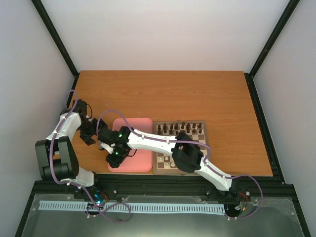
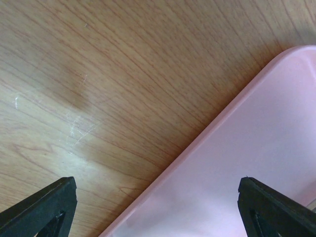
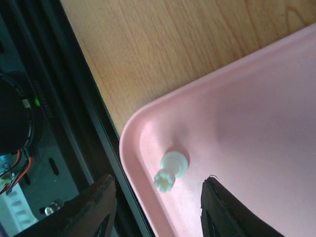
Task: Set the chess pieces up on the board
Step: Pick up the chess piece from the storage box.
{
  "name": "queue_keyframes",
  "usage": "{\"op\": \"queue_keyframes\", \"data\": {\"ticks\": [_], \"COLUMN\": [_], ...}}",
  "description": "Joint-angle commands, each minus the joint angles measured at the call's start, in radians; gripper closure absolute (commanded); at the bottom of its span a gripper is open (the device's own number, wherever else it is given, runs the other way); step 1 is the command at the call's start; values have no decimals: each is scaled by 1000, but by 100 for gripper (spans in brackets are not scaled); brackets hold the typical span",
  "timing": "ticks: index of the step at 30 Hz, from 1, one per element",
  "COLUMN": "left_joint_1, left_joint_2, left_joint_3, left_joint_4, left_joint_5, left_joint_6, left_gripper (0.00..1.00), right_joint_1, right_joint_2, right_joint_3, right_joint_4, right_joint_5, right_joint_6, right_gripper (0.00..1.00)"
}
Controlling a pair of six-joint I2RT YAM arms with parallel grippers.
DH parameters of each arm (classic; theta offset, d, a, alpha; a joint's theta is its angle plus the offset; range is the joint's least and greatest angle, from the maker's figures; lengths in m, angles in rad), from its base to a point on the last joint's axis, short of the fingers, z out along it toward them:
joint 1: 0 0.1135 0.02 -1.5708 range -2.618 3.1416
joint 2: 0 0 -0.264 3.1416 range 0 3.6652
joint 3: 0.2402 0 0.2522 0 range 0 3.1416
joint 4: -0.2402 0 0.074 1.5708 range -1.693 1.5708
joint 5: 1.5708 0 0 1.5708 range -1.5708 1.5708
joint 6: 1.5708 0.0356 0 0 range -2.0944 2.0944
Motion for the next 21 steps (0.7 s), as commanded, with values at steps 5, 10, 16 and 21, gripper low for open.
{"op": "queue_keyframes", "data": {"ticks": [5,10,16,21], "left_joint_1": [-5,-5,-5,-4], "left_joint_2": [-10,-10,-10,-12], "left_joint_3": [25,24,27,25], "left_joint_4": [7,9,6,8], "left_joint_5": [13,14,15,13], "left_joint_6": [-10,-11,-10,-11], "left_gripper": [0,0,0,0], "right_joint_1": [5,5,5,5], "right_joint_2": [69,82,104,110], "right_joint_3": [91,99,115,117], "right_joint_4": [-43,-58,-73,-76], "right_joint_5": [-12,0,-3,5], "right_joint_6": [-13,-10,-15,-14], "right_gripper": [56,61,63,67]}}
